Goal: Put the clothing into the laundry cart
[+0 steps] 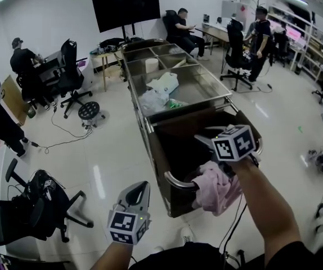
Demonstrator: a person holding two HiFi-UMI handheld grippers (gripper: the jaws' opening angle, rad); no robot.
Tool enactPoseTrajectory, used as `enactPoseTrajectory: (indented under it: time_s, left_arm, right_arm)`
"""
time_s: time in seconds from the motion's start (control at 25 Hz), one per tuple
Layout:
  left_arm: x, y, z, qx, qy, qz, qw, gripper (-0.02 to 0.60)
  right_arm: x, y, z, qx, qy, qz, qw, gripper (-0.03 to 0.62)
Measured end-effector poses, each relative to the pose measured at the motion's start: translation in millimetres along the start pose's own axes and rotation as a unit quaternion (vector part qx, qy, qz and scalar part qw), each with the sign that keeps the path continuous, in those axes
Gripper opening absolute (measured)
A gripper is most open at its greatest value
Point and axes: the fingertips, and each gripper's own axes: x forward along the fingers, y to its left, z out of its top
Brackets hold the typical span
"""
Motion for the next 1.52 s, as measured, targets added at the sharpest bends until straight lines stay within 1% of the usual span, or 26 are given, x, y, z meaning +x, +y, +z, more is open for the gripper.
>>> enactPoseTrajectory:
  time_s: [0.28,0.6,0.8,1.0,1.12,1.16,1.24,1.36,1.4,1.52]
  left_arm:
    - [-37,-2,-12,0.008,0.005,-0.029,0.9995,0.000]
    - [-63,-14,-23,0.018,0.006,-0.073,0.9971,0.000]
    - [-71,-38,-33,0.017,0.017,-0.114,0.9932,0.000]
    - [-69,-66,-40,0.017,0.023,-0.154,0.9876,0.000]
    - [-68,-87,-43,0.021,0.029,-0.176,0.9837,0.000]
    - [-68,-95,-43,0.024,0.031,-0.182,0.9825,0.000]
    - [-65,-109,-39,0.027,0.033,-0.194,0.9802,0.000]
    - [-60,-129,-32,0.029,0.029,-0.202,0.9786,0.000]
    - [-59,-135,-30,0.028,0.027,-0.202,0.9786,0.000]
    - [-59,-157,-28,0.027,0.025,-0.203,0.9784,0.000]
  right_arm:
    - [-42,26,-4,0.030,-0.040,-0.037,0.998,0.178]
    - [-96,61,-31,0.064,-0.087,-0.075,0.991,0.178]
    - [-140,93,-69,0.112,-0.127,-0.085,0.982,0.177]
    - [-175,117,-111,0.132,-0.156,-0.097,0.974,0.178]
    - [-195,125,-136,0.159,-0.173,-0.108,0.966,0.173]
    - [-201,126,-145,0.169,-0.178,-0.110,0.963,0.134]
    - [-211,125,-163,0.187,-0.185,-0.115,0.958,0.096]
    - [-224,121,-188,0.209,-0.188,-0.120,0.952,0.061]
    - [-229,119,-196,0.214,-0.185,-0.125,0.951,0.036]
    - [-242,114,-220,0.227,-0.174,-0.126,0.950,0.003]
